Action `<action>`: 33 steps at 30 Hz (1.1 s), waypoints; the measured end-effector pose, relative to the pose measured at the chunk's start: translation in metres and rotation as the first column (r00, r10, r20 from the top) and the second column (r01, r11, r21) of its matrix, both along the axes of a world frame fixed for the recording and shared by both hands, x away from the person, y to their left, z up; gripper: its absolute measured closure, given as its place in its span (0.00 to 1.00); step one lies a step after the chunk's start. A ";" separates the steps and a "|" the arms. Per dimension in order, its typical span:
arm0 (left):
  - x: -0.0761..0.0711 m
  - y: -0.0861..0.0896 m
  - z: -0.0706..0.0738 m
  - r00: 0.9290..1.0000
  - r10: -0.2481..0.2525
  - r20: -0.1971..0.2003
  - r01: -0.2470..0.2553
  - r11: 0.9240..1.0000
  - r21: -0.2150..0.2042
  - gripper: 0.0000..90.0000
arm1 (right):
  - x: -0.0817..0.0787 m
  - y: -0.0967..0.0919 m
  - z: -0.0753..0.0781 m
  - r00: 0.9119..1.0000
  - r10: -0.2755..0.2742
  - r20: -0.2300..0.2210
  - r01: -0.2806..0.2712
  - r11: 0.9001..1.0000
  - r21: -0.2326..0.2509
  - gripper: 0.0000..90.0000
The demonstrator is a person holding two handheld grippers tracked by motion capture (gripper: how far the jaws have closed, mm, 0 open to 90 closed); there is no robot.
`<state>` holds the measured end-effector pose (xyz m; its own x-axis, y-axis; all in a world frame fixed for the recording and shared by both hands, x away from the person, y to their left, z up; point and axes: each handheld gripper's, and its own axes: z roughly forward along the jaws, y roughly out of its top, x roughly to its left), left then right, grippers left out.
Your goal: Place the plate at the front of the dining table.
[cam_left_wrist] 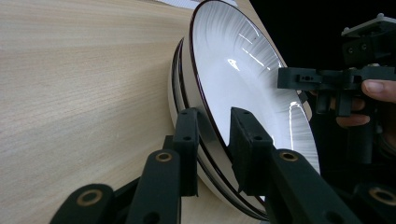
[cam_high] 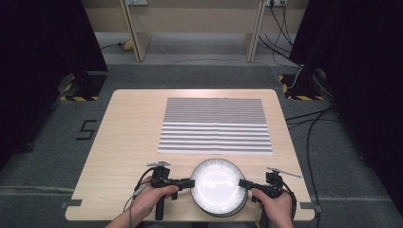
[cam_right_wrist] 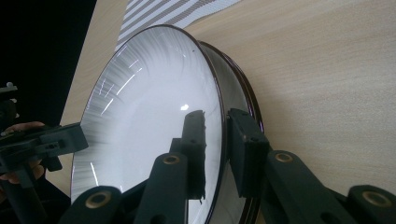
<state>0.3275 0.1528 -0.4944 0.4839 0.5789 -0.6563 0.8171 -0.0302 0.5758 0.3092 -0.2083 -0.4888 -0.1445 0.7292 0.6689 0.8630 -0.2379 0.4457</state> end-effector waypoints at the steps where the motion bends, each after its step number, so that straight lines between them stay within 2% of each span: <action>1: 0.000 0.000 0.000 1.000 -0.002 0.004 0.002 1.000 0.002 0.81 | 0.000 0.000 0.000 1.000 0.004 0.000 -0.004 1.000 0.000 0.84; 7: -0.002 0.000 -0.004 1.000 0.005 0.013 -0.005 1.000 -0.023 0.80 | -0.002 -0.002 0.000 1.000 0.005 -0.016 -0.004 1.000 0.029 0.82; 9: -0.002 -0.001 -0.006 1.000 -0.010 0.018 0.010 1.000 -0.017 0.80 | -0.002 -0.004 -0.001 0.999 -0.007 -0.036 0.009 0.998 0.064 0.80; 12: -0.001 -0.001 -0.006 0.999 -0.021 0.027 0.022 1.000 -0.010 0.81 | 0.002 -0.011 -0.006 0.997 -0.008 -0.074 0.021 0.985 0.168 0.79; 16: 0.000 0.001 -0.007 0.999 -0.028 0.027 0.029 0.999 -0.023 0.82 | 0.004 -0.015 -0.009 0.995 -0.001 -0.095 0.022 0.976 0.218 0.75; 19: 0.001 0.002 -0.009 0.999 -0.032 0.026 0.033 0.999 -0.038 0.83 | 0.007 -0.014 -0.006 0.996 0.012 -0.090 0.008 0.977 0.212 0.70; 21: 0.001 0.003 -0.009 0.999 -0.037 0.034 0.038 0.999 -0.038 0.83 | 0.008 -0.010 -0.002 0.997 0.017 -0.081 -0.003 0.985 0.171 0.68; 23: 0.001 0.001 -0.007 0.998 -0.041 0.039 0.041 0.999 -0.018 0.83 | 0.008 -0.003 0.003 0.998 0.025 -0.058 -0.020 0.996 0.091 0.67; 24: 0.001 0.001 -0.007 0.998 -0.042 0.039 0.043 0.999 -0.015 0.84 | 0.008 -0.001 0.004 0.998 0.023 -0.054 -0.019 0.997 0.075 0.67; 25: 0.001 0.002 -0.007 0.999 -0.042 0.033 0.042 0.999 -0.021 0.84 | 0.007 0.002 0.005 0.999 0.025 -0.038 -0.024 0.999 0.035 0.67; 26: 0.002 0.002 -0.008 0.999 -0.039 0.029 0.040 0.999 -0.028 0.84 | 0.006 0.008 0.008 0.999 0.028 -0.018 -0.028 0.999 -0.030 0.69; 28: 0.002 0.003 -0.009 0.999 -0.035 0.023 0.035 0.999 -0.034 0.85 | 0.005 0.011 0.010 1.000 0.027 -0.011 -0.028 0.996 -0.080 0.75; 29: 0.002 0.003 -0.010 0.999 -0.030 0.025 0.031 0.999 -0.038 0.85 | 0.005 0.010 0.010 1.000 0.027 -0.013 -0.028 0.996 -0.088 0.80; 30: 0.002 0.003 -0.010 0.999 -0.030 0.027 0.031 0.999 -0.038 0.86 | 0.006 0.005 0.009 0.999 0.020 -0.032 -0.022 0.997 -0.072 0.86; 33: 0.004 0.002 -0.009 0.999 -0.033 0.033 0.034 0.999 -0.031 0.87 | 0.005 -0.004 0.004 0.997 0.025 -0.072 -0.024 1.000 0.007 0.90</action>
